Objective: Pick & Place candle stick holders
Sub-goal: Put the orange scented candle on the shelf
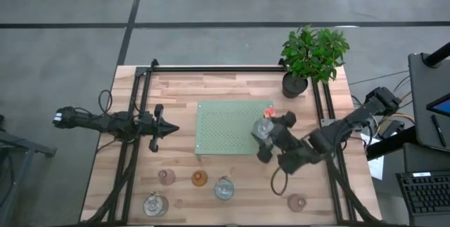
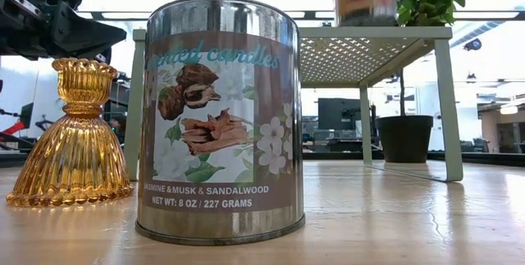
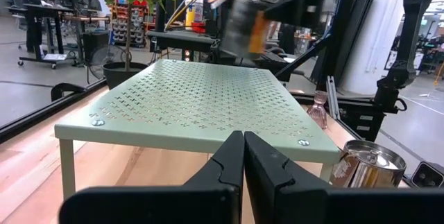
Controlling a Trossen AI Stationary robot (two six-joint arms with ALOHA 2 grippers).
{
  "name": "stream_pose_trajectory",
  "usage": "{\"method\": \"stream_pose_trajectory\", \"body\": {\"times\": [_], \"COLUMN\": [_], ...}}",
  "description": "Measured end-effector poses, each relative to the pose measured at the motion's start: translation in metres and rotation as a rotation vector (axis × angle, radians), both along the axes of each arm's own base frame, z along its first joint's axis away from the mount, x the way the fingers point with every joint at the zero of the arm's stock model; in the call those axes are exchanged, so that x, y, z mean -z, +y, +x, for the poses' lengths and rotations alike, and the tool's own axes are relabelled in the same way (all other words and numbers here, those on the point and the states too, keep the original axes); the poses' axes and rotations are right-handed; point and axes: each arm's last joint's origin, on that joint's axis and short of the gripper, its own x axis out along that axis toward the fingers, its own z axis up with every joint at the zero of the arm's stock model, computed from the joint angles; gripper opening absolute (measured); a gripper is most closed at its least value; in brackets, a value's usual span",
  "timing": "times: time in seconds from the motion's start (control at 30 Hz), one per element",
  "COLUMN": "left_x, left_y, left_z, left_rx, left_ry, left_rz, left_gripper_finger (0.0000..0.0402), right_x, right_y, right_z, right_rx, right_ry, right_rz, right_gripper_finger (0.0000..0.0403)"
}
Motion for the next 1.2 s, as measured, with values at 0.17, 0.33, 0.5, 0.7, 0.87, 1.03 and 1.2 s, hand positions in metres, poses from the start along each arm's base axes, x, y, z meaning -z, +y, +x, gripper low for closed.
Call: {"method": "stream_pose_trajectory", "body": {"times": [0.17,0.33,0.5,0.7,0.87,1.03,1.2], "left_x": [0.000,0.000,0.000,0.000,0.000,0.000,0.000], "left_y": [0.000,0.000,0.000,0.000,0.000,0.000,0.000], "left_z": [0.000,0.000,0.000,0.000,0.000,0.000,0.000], "left_rx": [0.000,0.000,0.000,0.000,0.000,0.000,0.000], "left_ry": [0.000,-0.001,-0.002,-0.002,-0.002,-0.002,0.000], "left_rz": [0.000,0.000,0.000,0.000,0.000,0.000,0.000], "left_gripper_finger": [0.0012,0.0012,0.0012,0.0012,0.0012,0.0012,0.0012], "right_x": [0.005,0.009,0.016,0.026,0.033,0.035,0.037], "right_y": [-0.027,-0.050,-0.069,-0.085,-0.098,-0.106,-0.108], "right_z": [-0.001,-0.006,-0.010,-0.005,-0.001,0.000,0.002], "right_rx": [0.081,0.153,0.210,0.218,0.253,0.262,0.244], "right_ry": [0.012,-0.002,-0.063,-0.117,-0.126,-0.114,-0.107], "right_rz": [-0.009,-0.001,0.021,0.072,0.077,0.090,0.110], "right_gripper_finger": [0.0354,0.0350,0.0356,0.0351,0.0357,0.0354,0.0358]}}
